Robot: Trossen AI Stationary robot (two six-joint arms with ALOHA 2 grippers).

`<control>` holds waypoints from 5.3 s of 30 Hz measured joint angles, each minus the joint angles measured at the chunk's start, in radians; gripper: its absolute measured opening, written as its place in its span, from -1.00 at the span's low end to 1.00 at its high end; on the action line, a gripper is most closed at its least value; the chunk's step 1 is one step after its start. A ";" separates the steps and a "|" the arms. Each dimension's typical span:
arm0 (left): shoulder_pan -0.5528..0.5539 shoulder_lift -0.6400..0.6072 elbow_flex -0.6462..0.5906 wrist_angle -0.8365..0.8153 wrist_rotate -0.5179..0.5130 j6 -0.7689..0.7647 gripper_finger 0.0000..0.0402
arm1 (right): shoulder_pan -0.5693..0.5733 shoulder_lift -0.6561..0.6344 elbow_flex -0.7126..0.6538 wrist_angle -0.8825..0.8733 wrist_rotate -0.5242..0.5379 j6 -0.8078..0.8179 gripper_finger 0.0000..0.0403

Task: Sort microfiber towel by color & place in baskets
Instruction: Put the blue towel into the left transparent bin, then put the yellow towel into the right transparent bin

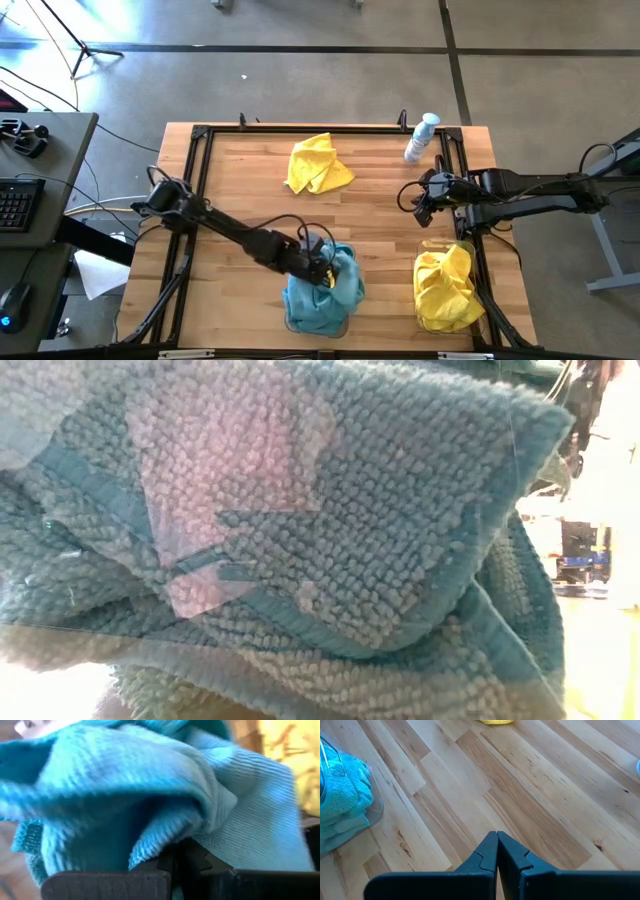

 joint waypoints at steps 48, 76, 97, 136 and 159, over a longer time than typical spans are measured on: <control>0.026 -0.028 0.046 -0.050 0.028 -0.022 -0.50 | 0.000 0.000 0.000 -0.029 0.002 -0.023 -1.00; 0.109 -0.059 0.268 -0.669 -0.046 0.644 -0.53 | 0.000 0.252 0.001 0.604 -0.080 -0.069 -0.86; 0.338 -0.828 -0.567 -0.292 0.090 0.958 -0.53 | -0.142 1.110 0.849 0.286 -0.034 -0.181 0.00; 0.531 -1.016 -0.796 -0.203 0.328 1.139 -0.53 | -0.237 1.807 1.490 -0.195 -0.187 0.029 -0.87; 0.530 -1.016 -0.796 -0.193 0.155 1.155 -0.53 | -0.139 1.269 1.483 -0.304 -0.080 -0.019 -0.95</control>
